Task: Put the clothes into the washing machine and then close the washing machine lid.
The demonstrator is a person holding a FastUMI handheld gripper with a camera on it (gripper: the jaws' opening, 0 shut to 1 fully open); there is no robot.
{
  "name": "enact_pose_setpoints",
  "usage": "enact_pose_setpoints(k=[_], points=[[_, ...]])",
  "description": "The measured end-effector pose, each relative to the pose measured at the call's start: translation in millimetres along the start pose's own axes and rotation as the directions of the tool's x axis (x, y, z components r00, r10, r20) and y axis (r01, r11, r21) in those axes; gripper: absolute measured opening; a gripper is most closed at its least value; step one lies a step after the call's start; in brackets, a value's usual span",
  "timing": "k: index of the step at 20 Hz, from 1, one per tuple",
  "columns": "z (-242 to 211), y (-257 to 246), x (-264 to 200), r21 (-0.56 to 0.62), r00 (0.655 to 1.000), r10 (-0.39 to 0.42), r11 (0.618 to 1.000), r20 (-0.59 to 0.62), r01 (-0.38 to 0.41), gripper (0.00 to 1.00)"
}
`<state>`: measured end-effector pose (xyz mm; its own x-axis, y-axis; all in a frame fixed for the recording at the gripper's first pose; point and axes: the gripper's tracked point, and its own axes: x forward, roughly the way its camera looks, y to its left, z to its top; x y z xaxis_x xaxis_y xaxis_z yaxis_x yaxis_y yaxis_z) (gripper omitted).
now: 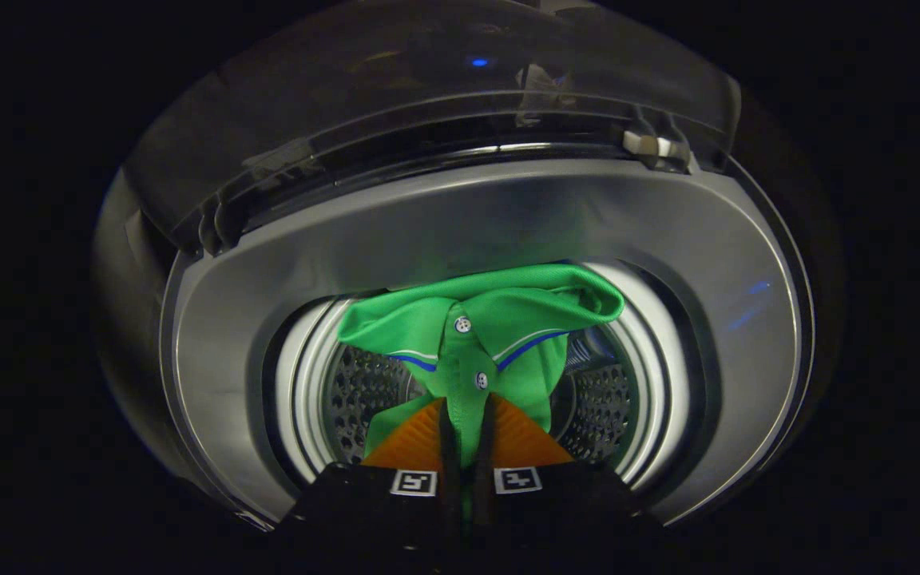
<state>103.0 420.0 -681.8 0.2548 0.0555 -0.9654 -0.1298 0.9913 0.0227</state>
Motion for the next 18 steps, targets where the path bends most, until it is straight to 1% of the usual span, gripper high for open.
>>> enact_pose_setpoints(k=[1,2,5,8,10,15,18], points=[[-0.7,-1.1,-2.2,-0.001,1.0,0.002,1.0,-0.009,-0.002,0.15],[-1.7,-1.3,-1.2,-0.004,1.0,0.001,1.0,-0.014,-0.001,0.23],[-6.2,-1.3,-1.4,-0.027,0.999,0.001,1.0,-0.044,-0.002,0.51],[-12.7,4.9,-5.1,-0.03,0.996,0.019,0.999,-0.084,-0.021,0.8],[-15.5,3.8,-5.7,-0.034,0.996,0.021,0.999,-0.082,-0.024,0.99],[-14.8,1.6,-12.7,-0.044,0.998,0.012,0.999,-0.06,-0.015,0.99],[-13.9,5.2,-28.7,-0.049,1.0,0.03,0.998,-0.002,-0.03,0.99]])
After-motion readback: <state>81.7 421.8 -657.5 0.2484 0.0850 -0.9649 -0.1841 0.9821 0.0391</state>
